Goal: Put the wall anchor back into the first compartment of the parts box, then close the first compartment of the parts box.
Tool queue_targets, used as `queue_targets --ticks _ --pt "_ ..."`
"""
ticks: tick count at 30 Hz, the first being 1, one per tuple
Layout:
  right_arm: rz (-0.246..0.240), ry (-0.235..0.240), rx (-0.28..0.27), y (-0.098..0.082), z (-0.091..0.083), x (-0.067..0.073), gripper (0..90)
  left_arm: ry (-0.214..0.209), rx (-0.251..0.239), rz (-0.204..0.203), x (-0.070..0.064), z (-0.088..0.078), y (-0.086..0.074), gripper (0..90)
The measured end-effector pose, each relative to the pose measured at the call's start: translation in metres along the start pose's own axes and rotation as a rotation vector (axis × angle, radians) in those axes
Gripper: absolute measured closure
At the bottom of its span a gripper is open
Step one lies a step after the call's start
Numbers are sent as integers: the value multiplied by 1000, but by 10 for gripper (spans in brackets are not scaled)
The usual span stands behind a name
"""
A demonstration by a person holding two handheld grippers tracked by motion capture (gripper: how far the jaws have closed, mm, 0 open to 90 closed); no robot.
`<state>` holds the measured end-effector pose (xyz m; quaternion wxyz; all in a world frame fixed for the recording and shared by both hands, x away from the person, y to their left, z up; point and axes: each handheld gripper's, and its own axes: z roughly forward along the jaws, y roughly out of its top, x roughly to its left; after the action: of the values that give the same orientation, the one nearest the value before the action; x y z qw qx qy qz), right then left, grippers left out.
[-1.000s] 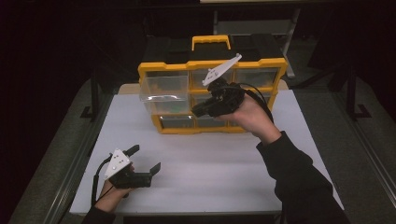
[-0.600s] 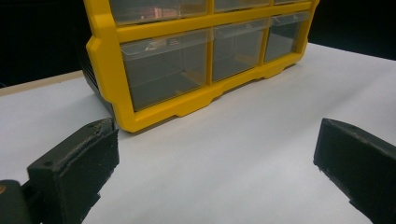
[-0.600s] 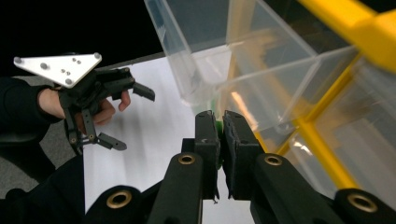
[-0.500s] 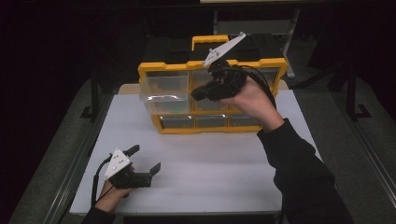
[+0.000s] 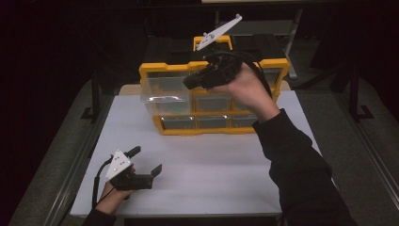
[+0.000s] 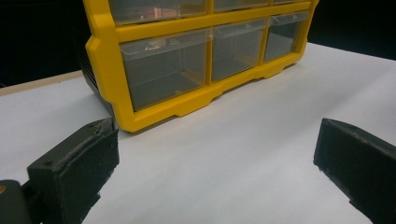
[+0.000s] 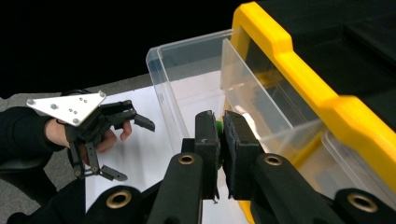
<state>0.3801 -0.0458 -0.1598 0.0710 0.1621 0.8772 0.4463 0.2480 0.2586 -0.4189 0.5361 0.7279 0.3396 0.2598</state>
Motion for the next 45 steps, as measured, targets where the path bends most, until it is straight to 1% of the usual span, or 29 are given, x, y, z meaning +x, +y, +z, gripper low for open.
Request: queue_targets --ticks 1,3,5,6,9,11,13,15,16,18,19,20,21,22,23,26,27,28,29,30,32,33,34,38,40,42,43,44,45 --pt "0 0 0 0 0 0 843 0 0 0 0 0 0 0" --pt "0 6 18 5 7 1 842 0 -8 -2 0 1 0 0" --pt "-4 9 17 7 10 2 842 0 -8 -3 0 1 0 0" --pt "-7 11 26 9 15 2 842 -1 -15 -11 -1 1 0 0" --pt "-6 10 39 10 20 2 842 -1 -11 -11 -1 1 -1 0" --pt "-12 4 49 11 24 0 842 -2 -7 0 0 0 0 0" --pt "-8 1 61 11 27 -1 840 -2 -7 0 1 1 -1 0" --pt "-14 -1 72 10 30 -2 838 -1 -6 1 1 1 -1 0" --pt "-28 -9 78 9 33 -4 834 -1 -11 -11 0 0 0 0" --pt "-36 -17 64 9 33 -5 768 0 -11 -9 0 0 0 0" --pt "-36 -17 64 9 33 -5 768 0 -11 -9 0 0 0 0" --pt "-38 -28 54 9 33 -5 755 -1 -10 -8 0 0 0 0" --pt "-11 -34 51 9 30 -3 768 -1 -11 -9 -1 0 0 0" --pt "-11 -34 51 9 30 -3 768 -1 -11 -9 -1 0 0 0" --pt "-8 -22 41 9 28 -2 831 -1 -10 -8 0 0 0 0" --pt "-8 -5 26 8 24 1 893 -2 -17 -12 -1 1 0 0" --pt "-8 -5 26 8 24 1 893 -2 -17 -12 -1 1 0 0" --pt "-9 4 23 8 23 3 894 -2 -17 -22 -2 1 -1 0" --pt "-14 23 14 7 21 7 895 -2 -13 -20 -2 1 0 0" --pt "-14 23 14 7 21 7 895 -1 -14 -21 -2 1 0 0" --pt "-23 38 5 3 18 14 895 -1 -3 -13 -2 0 0 0" --pt "-23 38 5 3 18 14 895 -1 -5 -17 -2 0 0 0" --pt "-38 52 -5 1 18 17 895 -2 -4 -31 -3 0 0 0" --pt "-53 70 -2 0 19 23 895 -2 -12 -31 -3 1 0 0" --pt "-65 86 14 -2 23 29 895 1 -11 -26 -2 2 0 0" --pt "-74 89 20 -4 26 31 896 -2 -12 -28 -2 1 -1 0" --pt "-74 89 20 -4 26 31 896 -2 -12 -28 -2 1 -1 0" --pt "-87 85 28 -6 31 32 895 0 -3 -28 -3 0 0 0" --pt "-80 81 42 -7 33 32 895 -1 -7 -30 -3 0 0 0"
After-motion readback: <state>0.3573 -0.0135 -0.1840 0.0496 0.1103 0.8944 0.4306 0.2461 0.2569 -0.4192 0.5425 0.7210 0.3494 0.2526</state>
